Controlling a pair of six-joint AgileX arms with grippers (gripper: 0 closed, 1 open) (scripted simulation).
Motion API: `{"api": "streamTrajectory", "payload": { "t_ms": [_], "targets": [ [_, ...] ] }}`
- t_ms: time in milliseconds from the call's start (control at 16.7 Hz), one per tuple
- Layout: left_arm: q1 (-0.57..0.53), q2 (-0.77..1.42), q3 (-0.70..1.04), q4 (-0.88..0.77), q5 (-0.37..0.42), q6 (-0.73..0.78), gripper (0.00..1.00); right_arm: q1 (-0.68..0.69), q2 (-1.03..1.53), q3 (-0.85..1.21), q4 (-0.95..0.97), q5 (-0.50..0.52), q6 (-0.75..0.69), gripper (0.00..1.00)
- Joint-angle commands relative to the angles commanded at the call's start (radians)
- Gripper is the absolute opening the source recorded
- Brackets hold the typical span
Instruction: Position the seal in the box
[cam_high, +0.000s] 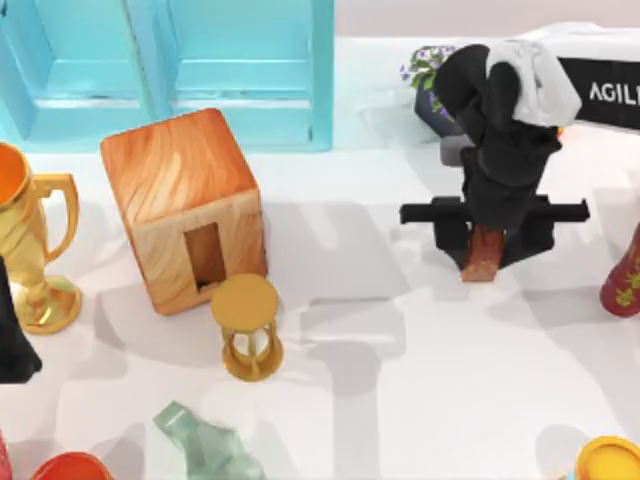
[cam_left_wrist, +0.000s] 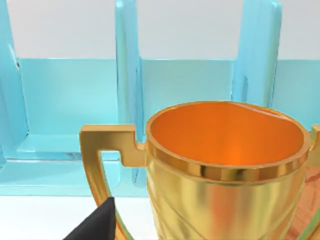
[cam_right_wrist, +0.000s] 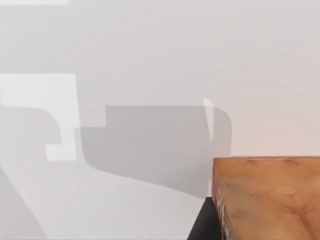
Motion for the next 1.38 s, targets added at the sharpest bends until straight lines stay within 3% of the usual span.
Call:
{"api": "streamTrajectory", "payload": {
  "t_ms": [240, 780, 1140, 1380],
  "targets": [
    [0.000, 0.000, 0.000, 0.000, 0.000, 0.000, 1.00, -0.001, -0.004, 0.033, -0.037, 0.001, 0.000, 0.00],
    [0.000, 0.000, 0.000, 0.000, 0.000, 0.000, 1.00, -0.004, -0.067, 0.275, -0.348, 0.000, -0.002, 0.00],
    [0.000, 0.000, 0.000, 0.000, 0.000, 0.000, 1.00, -0.005, -0.072, 0.282, -0.355, -0.001, -0.003, 0.00],
    [0.000, 0.000, 0.000, 0.000, 0.000, 0.000, 1.00, -0.088, -0.126, 0.310, -0.365, -0.007, -0.107, 0.00]
  ]
}}
